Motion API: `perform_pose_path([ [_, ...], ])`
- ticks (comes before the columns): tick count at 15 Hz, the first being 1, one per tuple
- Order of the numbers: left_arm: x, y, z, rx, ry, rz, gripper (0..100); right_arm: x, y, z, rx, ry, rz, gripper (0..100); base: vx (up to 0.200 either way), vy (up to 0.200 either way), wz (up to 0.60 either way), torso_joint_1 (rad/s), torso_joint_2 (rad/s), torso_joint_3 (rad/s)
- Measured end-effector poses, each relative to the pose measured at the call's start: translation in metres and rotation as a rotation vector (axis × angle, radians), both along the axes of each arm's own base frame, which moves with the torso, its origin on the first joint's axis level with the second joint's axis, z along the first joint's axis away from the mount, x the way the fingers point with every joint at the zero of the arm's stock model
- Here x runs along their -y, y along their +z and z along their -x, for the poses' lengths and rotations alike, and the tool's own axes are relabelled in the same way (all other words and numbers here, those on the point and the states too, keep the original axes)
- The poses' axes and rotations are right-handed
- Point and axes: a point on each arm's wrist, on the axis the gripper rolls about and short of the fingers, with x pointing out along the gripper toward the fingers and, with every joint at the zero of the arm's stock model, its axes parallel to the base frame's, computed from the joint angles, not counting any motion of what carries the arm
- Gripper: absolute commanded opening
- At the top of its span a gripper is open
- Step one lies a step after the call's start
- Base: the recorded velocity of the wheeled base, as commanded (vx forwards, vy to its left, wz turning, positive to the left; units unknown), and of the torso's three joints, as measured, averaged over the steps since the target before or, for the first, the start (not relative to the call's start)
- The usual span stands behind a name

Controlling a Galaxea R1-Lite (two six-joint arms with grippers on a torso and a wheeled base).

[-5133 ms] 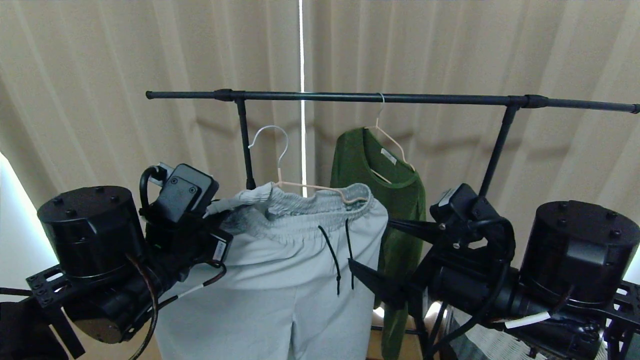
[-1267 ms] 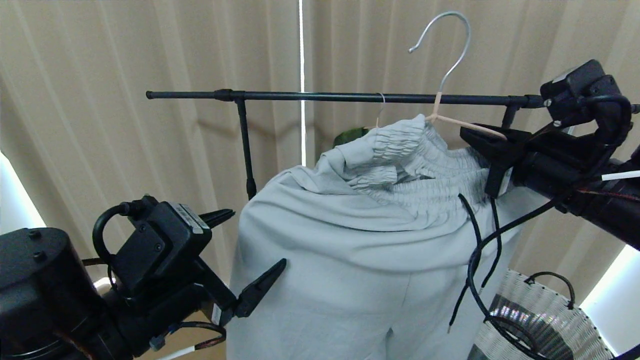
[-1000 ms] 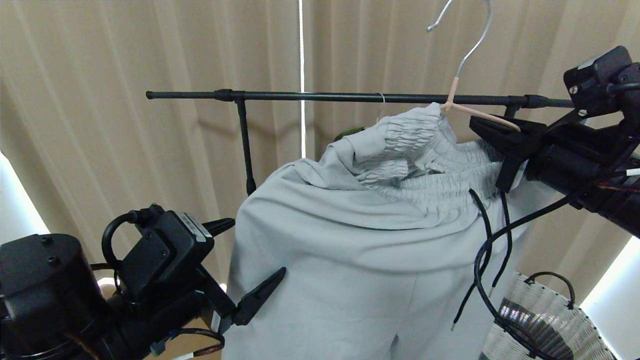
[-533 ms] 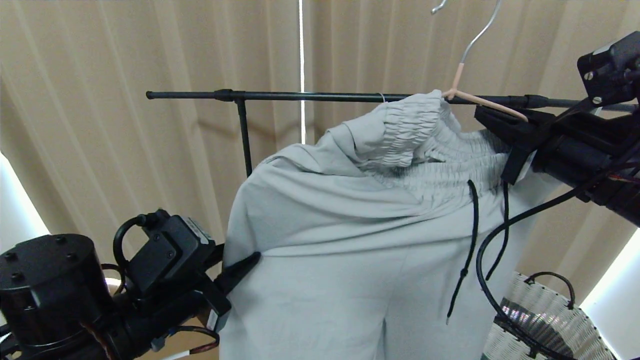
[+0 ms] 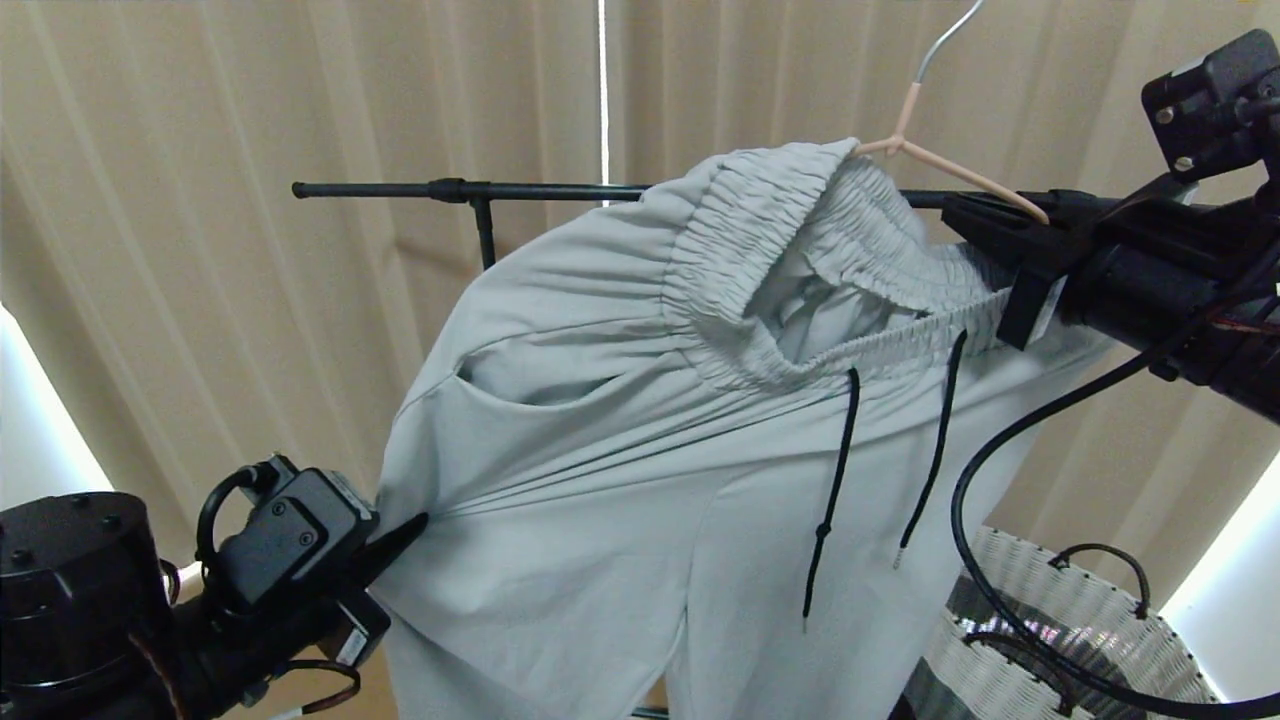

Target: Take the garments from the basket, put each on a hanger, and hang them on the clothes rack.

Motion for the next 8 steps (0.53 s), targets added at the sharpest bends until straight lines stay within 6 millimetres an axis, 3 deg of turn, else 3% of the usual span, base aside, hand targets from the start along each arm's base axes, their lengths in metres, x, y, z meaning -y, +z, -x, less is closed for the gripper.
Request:
perform_pose_path([
  [5,-0.0076,-0.0002,-0.0017,0.004,0.033,-0.015,0,0.0029,-0.0027,-0.0029,-0.010,-0.017,0.005,0,0.000,0.000,0.00,0.000,0.00,0.000],
  [6,-0.0074,0.0008,-0.0010,0.008,0.032,-0.012,100,0.0027,-0.0033,-0.0034,-0.012,-0.017,0.006,0,0.000,0.000,0.00,0.000,0.00,0.000],
  [8,-0.0080,0.0023,0.0009,0.014,0.034,-0.010,100,0.0026,-0.0039,-0.0046,-0.012,-0.023,0.006,0,0.000,0.000,0.00,0.000,0.00,0.000],
])
